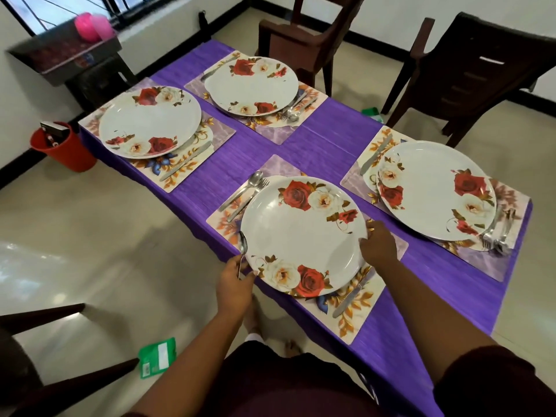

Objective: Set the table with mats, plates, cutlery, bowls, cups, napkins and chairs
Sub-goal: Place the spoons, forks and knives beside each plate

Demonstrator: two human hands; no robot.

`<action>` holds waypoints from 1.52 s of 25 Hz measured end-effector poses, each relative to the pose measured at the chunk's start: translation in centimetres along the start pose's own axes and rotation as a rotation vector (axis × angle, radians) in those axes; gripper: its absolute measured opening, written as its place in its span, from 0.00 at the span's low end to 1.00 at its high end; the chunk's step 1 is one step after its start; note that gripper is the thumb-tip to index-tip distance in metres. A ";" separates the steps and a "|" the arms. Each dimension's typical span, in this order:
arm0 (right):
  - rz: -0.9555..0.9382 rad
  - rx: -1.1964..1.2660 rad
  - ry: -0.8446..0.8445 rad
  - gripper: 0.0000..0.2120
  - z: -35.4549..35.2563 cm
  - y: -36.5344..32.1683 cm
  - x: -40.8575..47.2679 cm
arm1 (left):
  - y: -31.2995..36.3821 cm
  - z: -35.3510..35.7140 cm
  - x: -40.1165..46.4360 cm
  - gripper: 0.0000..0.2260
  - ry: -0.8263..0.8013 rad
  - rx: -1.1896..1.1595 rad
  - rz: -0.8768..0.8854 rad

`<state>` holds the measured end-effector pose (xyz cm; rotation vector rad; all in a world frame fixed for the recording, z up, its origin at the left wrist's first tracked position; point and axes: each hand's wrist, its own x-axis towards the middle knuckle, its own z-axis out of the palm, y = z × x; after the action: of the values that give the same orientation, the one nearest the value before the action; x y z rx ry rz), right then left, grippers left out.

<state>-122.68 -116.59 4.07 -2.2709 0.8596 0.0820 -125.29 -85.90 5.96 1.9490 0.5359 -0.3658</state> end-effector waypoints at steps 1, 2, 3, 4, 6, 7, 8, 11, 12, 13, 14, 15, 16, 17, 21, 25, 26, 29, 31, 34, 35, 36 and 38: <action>-0.003 -0.012 -0.003 0.18 0.0 0.0 -0.1 | 0.0 0.0 -0.1 0.16 0.008 0.011 0.004; -0.002 -0.015 -0.003 0.18 -0.1 -0.1 -0.1 | 0.1 0.1 -0.2 0.16 0.011 0.022 0.006; -0.005 -0.011 0.001 0.18 -0.1 -0.3 -0.1 | 0.1 0.2 -0.2 0.16 0.011 0.034 0.011; -0.003 -0.002 0.006 0.18 -0.2 -0.3 -0.1 | 0.2 0.3 -0.2 0.16 0.009 0.048 0.017; 0.019 0.012 0.003 0.19 -0.4 -0.3 0.3 | 0.3 0.5 -0.3 0.16 0.006 0.082 0.030; 0.032 0.014 -0.005 0.19 -0.4 -0.3 0.4 | 0.4 0.6 -0.4 0.16 0.014 0.092 0.030; 0.046 0.014 -0.011 0.19 -0.4 -0.4 0.4 | 0.5 0.7 -0.5 0.16 0.024 0.094 0.024; 0.074 0.013 -0.003 0.19 -0.1 -0.7 0.3 | 0.4 0.6 -0.4 0.15 0.035 0.057 0.004; 0.077 0.019 -0.001 0.19 -0.1 -0.7 0.3 | 0.6 0.6 -0.5 0.14 0.035 0.050 0.002; 0.079 0.032 -0.005 0.19 -0.2 -0.7 0.2 | 0.7 0.6 -0.5 0.14 0.034 0.048 -0.001; 0.085 0.046 -0.005 0.20 -0.2 -0.6 0.1 | 0.8 0.6 -0.6 0.13 0.036 0.043 -0.005; 0.091 0.045 0.018 0.21 -0.2 -0.8 -0.3 | 0.9 0.5 -0.8 0.11 0.050 0.026 -0.009; 0.102 0.017 0.076 0.22 -0.1 -1.3 -0.7 | 1.1 0.3 -1.1 0.09 0.068 0.002 -0.015; 0.112 -0.013 0.159 0.23 0.2 -2.2 -1.0 | 1.4 0.2 -1.2 0.07 0.075 -0.013 -0.022; -0.266 -0.036 0.234 0.16 2.9 -10.3 -2.8 | 2.2 -1.1 -1.9 0.12 0.149 -0.178 -0.037; -0.543 0.179 -0.105 0.11 6.8 -18.3 -6.0 | 2.5 -4.6 -0.5 0.13 0.226 -0.181 0.028; -0.565 0.224 -0.223 0.10 7.8 -19.9 -6.6 | 2.4 -5.6 0.4 0.12 0.232 -0.180 0.039; -0.570 0.227 -0.429 0.12 10.8 -24.2 -7.1 | 1.7 -8.7 4.0 0.10 0.228 -0.154 0.060; -0.526 0.206 -0.513 0.14 13.2 -26.7 -6.7 | 1.6 -11.2 6.3 0.09 0.196 -0.089 0.124; -0.422 0.194 -0.673 0.12 17.5 -31.3 -6.3 | 1.5 -16.7 10.2 0.09 0.140 -0.001 0.254; -0.400 0.213 -0.709 0.09 18.8 -33.1 -6.4 | 1.3 -18.8 11.8 0.09 0.119 0.035 0.289; -0.388 0.236 -0.731 0.07 20.3 -34.8 -6.6 | 1.0 -20.9 13.5 0.10 0.098 0.067 0.309; -0.391 0.245 -0.719 0.04 23.0 -38.4 -6.7 | 0.9 -24.8 17.0 0.09 0.060 0.093 0.312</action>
<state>-100.70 -77.73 11.28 -1.9181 0.0423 0.5432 -109.89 -60.19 8.87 2.0988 0.2494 -0.1365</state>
